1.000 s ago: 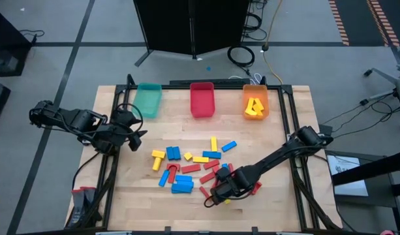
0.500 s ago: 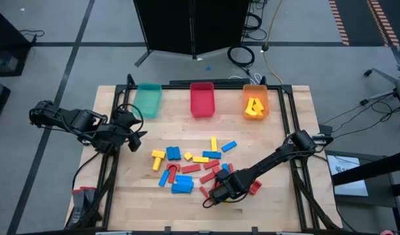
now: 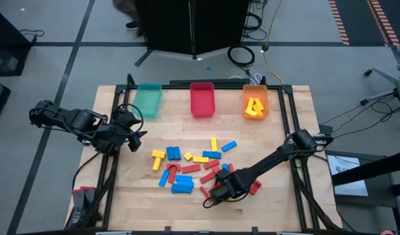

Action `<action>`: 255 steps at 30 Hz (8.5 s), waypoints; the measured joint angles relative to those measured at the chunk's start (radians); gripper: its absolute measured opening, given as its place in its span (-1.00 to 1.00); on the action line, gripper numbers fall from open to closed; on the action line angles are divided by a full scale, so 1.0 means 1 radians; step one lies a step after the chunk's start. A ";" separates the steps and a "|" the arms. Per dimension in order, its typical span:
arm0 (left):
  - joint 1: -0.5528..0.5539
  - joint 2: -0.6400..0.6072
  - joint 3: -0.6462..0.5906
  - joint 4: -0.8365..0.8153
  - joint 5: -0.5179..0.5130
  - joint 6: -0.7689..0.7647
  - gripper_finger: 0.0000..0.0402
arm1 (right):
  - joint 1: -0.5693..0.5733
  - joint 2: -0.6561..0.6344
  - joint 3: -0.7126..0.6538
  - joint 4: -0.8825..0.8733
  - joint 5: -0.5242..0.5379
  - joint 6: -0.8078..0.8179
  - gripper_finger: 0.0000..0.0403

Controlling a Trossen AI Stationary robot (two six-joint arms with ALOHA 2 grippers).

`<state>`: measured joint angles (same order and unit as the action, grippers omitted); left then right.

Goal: Sort blocks
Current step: Put the yellow block into the orange bin

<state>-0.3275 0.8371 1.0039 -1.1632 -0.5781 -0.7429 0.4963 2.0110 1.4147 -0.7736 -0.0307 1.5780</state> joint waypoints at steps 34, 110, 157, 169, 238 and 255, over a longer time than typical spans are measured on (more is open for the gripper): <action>0.000 0.000 0.000 0.003 -0.052 -0.034 0.33 | -1.029 -0.524 0.001 -0.448 0.489 -0.929 -0.60; 0.000 0.001 0.000 0.003 -0.140 -0.193 0.33 | -0.833 -0.539 -0.179 0.066 0.035 -1.013 0.30; 0.000 0.001 0.000 0.000 -0.061 -0.132 0.33 | -0.521 -0.038 -0.174 0.165 0.122 -0.482 -0.57; 0.000 0.001 0.000 0.000 -0.061 -0.133 0.33 | -0.523 -0.032 -0.058 0.063 0.113 -0.610 -0.58; 0.000 0.000 0.000 0.002 -0.085 -0.195 0.33 | -1.281 -0.254 -0.035 -0.235 -0.032 -1.295 0.48; 0.000 0.001 0.000 0.002 -0.085 -0.185 0.33 | -0.760 -0.213 0.329 -0.053 -0.288 -1.346 0.34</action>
<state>-0.3278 0.8379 1.0035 -1.1614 -0.6632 -0.9276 -0.2634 1.7982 1.7436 -0.8263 -0.3184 0.2319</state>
